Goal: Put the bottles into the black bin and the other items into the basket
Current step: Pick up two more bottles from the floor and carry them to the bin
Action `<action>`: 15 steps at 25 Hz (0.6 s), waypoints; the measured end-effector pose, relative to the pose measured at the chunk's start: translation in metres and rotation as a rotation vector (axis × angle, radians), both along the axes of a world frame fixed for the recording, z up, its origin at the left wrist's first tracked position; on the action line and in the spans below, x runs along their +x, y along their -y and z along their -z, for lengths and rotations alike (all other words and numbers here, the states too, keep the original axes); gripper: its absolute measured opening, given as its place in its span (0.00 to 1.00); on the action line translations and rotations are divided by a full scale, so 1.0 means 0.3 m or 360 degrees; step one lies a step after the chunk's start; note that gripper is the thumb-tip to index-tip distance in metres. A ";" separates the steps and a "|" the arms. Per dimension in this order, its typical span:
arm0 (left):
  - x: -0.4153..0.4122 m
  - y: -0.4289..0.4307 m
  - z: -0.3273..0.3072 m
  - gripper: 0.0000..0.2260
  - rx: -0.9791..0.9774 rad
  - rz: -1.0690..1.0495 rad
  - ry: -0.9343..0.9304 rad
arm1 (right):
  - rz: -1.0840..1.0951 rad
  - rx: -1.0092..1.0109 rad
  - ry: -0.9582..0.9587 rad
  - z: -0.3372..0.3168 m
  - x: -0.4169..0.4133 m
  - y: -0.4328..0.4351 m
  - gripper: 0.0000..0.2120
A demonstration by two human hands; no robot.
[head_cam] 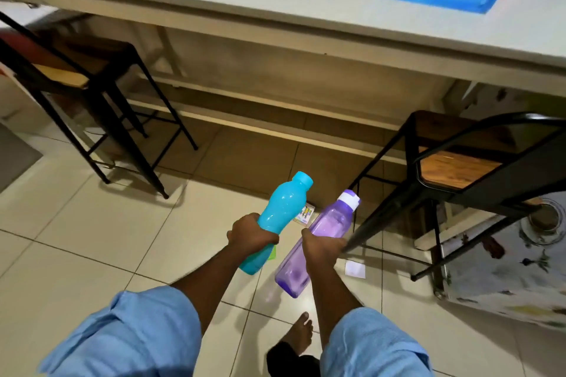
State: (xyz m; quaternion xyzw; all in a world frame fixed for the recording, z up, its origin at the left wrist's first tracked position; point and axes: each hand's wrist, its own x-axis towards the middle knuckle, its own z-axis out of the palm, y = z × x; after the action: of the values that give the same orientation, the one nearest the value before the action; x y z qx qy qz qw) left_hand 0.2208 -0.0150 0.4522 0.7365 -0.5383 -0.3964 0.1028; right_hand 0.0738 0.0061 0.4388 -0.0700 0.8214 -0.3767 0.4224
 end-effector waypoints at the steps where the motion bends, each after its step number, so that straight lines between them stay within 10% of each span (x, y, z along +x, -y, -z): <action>1: 0.034 -0.053 -0.037 0.23 0.0038 -0.0079 -0.0169 | -0.0036 -0.0029 -0.0028 -0.033 0.027 -0.045 0.39; 6: 0.251 -0.365 -0.162 0.22 0.0086 -0.0417 -0.0783 | -0.0329 -0.0074 -0.0112 -0.159 0.213 -0.282 0.39; 15: 0.757 -0.685 -0.217 0.21 -0.0066 -0.0900 -0.0929 | -0.0964 -0.0145 -0.0033 -0.271 0.723 -0.408 0.38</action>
State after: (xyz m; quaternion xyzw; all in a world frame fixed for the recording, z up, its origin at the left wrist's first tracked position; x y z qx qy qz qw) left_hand 0.4479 0.1905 0.5173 0.7099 -0.2707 -0.5339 0.3710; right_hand 0.2908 0.1286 0.5200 -0.3345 0.7497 -0.2695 0.5035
